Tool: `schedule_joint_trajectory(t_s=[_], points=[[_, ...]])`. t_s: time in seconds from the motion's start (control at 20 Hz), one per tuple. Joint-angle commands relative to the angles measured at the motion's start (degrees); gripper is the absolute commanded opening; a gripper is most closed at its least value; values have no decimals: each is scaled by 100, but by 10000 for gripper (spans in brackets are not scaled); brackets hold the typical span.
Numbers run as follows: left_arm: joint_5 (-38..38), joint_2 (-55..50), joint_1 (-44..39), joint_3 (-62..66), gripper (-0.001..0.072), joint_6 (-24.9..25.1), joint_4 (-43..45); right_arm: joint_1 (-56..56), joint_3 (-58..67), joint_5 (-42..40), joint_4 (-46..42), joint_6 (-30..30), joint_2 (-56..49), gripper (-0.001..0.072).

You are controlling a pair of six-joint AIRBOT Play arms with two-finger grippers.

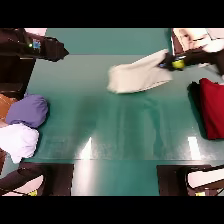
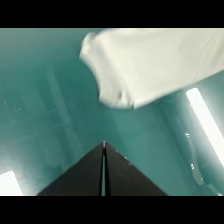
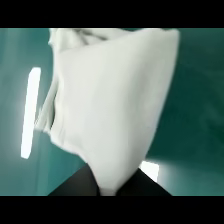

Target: Fold the shirts.

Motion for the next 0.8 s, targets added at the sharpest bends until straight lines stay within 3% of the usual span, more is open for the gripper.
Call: schedule_joint_trajectory(t_s=[0.0,0.3,0.6,0.75], points=[[151,2,-232,-2,28,-9,-4,-1478,15,170,-601,470,557,19],[212,2,-232,-2,28,-74,-83,-3091,17,136,-546,468,697,19],[291,2,-232,-2,28,-208,-101,-3279,258,-682,-153,442,693,19],[289,2,-232,-2,29,-205,-101,-3279,953,-466,44,409,699,19]])
